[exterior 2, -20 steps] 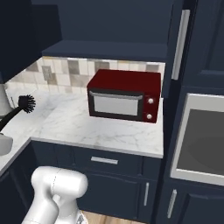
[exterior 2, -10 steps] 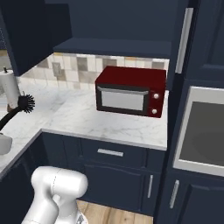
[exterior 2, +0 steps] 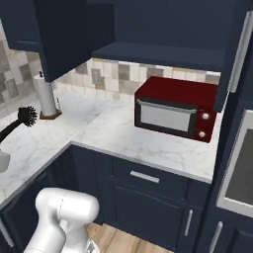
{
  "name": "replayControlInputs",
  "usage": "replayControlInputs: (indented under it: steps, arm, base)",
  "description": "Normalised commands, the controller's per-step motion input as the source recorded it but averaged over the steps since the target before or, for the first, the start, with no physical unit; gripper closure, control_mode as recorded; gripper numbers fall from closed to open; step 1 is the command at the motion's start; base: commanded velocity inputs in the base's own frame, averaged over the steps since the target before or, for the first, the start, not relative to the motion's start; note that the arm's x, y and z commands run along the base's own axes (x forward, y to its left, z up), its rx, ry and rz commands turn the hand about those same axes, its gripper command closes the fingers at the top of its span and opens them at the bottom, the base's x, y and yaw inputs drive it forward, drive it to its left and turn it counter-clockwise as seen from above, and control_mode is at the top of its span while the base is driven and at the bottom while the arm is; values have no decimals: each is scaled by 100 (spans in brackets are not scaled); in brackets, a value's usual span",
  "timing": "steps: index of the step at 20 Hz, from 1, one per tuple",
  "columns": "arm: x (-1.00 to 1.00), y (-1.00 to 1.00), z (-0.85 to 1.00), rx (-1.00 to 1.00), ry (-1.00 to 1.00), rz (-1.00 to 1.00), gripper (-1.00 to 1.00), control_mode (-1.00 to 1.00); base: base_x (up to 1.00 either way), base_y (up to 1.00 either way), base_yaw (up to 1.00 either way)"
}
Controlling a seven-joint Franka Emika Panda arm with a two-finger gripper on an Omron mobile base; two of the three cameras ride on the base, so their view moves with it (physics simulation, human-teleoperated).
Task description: Locate and retrieve the sponge and dish brush from the cabinet. Place them next to the sink.
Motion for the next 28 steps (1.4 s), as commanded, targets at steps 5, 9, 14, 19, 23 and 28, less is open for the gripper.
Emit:
replayControlInputs:
  steps: [5, 9, 14, 19, 23, 28]
  arm:
    - [0, 0, 0, 0, 0, 0, 100, 100]
    - [0, 0, 0, 0, 0, 0, 100, 100]
    - [0, 0, 0, 0, 0, 0, 100, 100]
    - [0, 0, 0, 0, 0, 0, 100, 100]
    - [0, 0, 0, 0, 0, 0, 100, 100]
    - [0, 0, 0, 0, 0, 0, 100, 100]
  base:
    - [0, 8, 49]
    - [0, 10, 50]
    - [0, 10, 50]
    - [13, 1, 44]
    - [64, -4, 34]
    - [44, 1, 40]
